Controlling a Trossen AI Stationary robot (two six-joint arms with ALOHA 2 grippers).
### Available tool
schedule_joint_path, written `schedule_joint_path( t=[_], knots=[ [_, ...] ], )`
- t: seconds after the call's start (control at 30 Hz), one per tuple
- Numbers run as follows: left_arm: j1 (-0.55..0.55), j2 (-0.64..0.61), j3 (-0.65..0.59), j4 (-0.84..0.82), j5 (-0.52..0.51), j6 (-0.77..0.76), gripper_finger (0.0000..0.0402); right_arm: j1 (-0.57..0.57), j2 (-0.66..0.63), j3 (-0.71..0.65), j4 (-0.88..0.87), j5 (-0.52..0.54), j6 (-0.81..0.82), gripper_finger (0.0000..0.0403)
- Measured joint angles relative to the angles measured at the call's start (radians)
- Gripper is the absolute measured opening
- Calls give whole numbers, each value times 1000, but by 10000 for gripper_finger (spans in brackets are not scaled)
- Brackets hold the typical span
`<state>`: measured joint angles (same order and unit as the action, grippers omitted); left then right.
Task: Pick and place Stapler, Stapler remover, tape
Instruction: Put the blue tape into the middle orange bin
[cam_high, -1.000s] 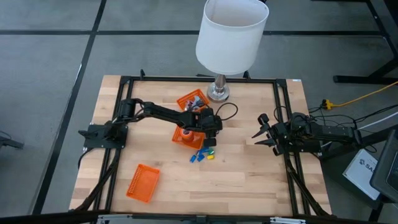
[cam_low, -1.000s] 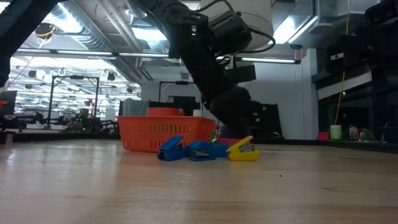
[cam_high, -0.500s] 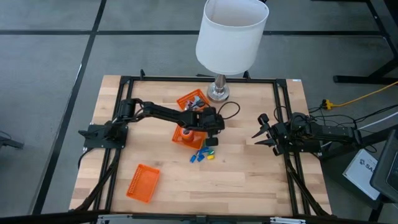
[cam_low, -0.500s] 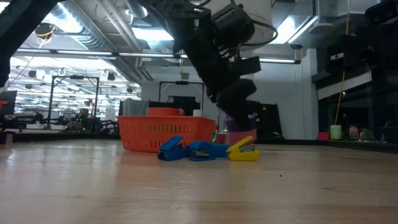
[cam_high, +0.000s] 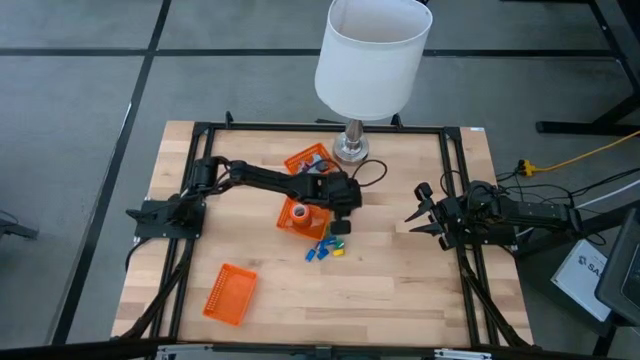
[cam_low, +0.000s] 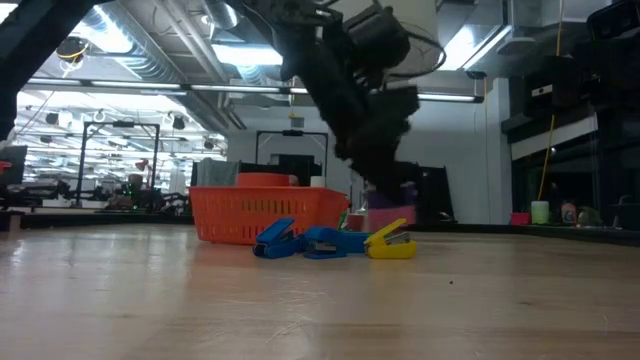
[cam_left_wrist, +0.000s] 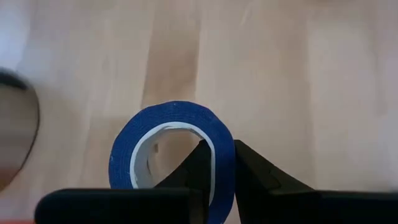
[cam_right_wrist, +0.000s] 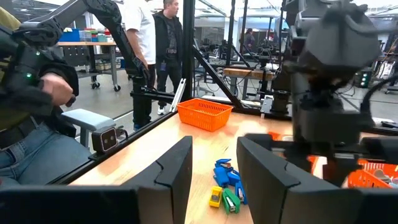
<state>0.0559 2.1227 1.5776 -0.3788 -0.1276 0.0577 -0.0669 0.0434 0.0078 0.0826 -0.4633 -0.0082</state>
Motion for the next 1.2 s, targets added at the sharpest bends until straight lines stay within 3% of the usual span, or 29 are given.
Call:
schedule_joint_path(
  t=[0.03, 0.1, 0.13, 0.23, 0.27, 0.43, 0.87, 1.2],
  knots=[
    [1, 0, 0, -10, 23, 3, 38, 0, 0, 0, 0, 0, 0, 129],
    [12, 0, 2, 27, 204, 4, 38, 0, 0, 0, 0, 0, 0, 129],
    [14, 0, 5, 51, 239, 0, 38, 0, 0, 0, 0, 0, 0, 129],
    [7, -3, 7, 16, 58, -5, 38, 0, 0, 0, 0, 0, 0, 129],
    [12, -2, 5, -4, 42, 1, 38, 0, 0, 0, 0, 0, 0, 129],
    [10, -1, 6, 29, 118, 7, 38, 0, 0, 0, 0, 0, 0, 129],
    [-12, -66, 6, -18, 38, 42, 38, 0, 0, 0, 1, 0, 0, 129],
    [-22, -179, 5, -164, 51, 88, 38, 0, 0, 0, 0, 0, 0, 129]
  ],
)
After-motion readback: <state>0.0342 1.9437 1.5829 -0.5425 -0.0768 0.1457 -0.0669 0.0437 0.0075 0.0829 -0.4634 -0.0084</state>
